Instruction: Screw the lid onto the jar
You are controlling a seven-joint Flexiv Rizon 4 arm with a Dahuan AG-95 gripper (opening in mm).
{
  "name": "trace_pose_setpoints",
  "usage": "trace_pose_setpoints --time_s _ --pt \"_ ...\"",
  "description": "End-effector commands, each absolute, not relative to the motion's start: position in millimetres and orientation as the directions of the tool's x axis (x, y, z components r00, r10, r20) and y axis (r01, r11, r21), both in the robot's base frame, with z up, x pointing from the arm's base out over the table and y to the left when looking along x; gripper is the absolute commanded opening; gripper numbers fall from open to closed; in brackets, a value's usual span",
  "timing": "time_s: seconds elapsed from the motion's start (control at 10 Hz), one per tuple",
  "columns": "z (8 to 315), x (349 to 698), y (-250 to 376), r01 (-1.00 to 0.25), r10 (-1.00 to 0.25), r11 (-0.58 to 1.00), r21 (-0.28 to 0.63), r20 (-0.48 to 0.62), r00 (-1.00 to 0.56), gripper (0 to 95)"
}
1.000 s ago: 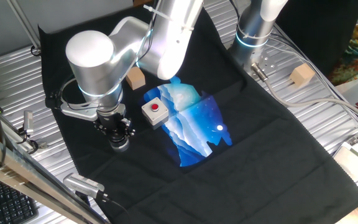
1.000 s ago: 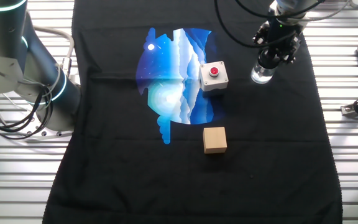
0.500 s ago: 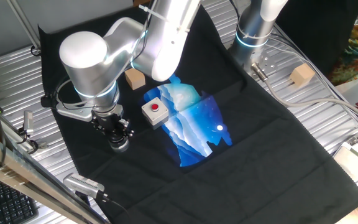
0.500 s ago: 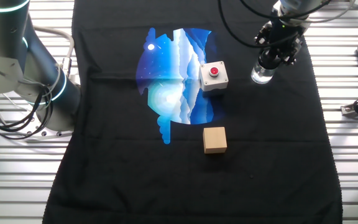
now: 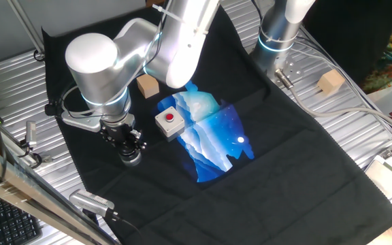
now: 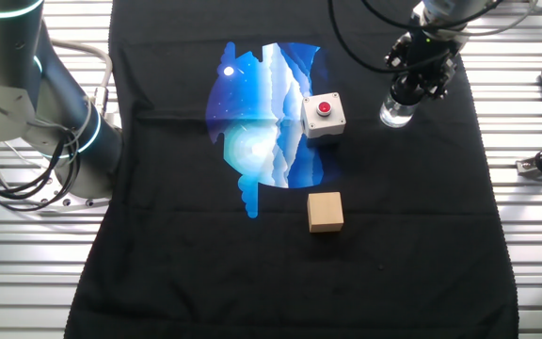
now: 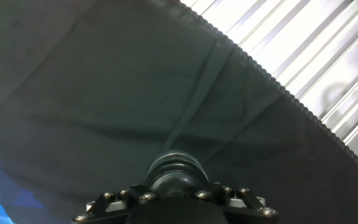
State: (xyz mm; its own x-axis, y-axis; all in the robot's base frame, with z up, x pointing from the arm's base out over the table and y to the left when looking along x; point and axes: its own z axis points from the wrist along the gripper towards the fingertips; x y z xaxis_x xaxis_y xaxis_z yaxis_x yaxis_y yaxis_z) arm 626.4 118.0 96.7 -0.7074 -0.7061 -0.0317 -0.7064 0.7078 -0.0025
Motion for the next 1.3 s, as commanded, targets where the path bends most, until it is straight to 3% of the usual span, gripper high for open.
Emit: trace_pose_setpoints --time_s 0.1,1.3 --pt "97.6 626.2 117.8 -0.684 -0.683 0.730 -0.004 -0.033 -0.729 0.0" --pt "97.3 626.7 116.3 -0.581 -0.581 0.814 -0.015 -0.050 -0.812 0.0"
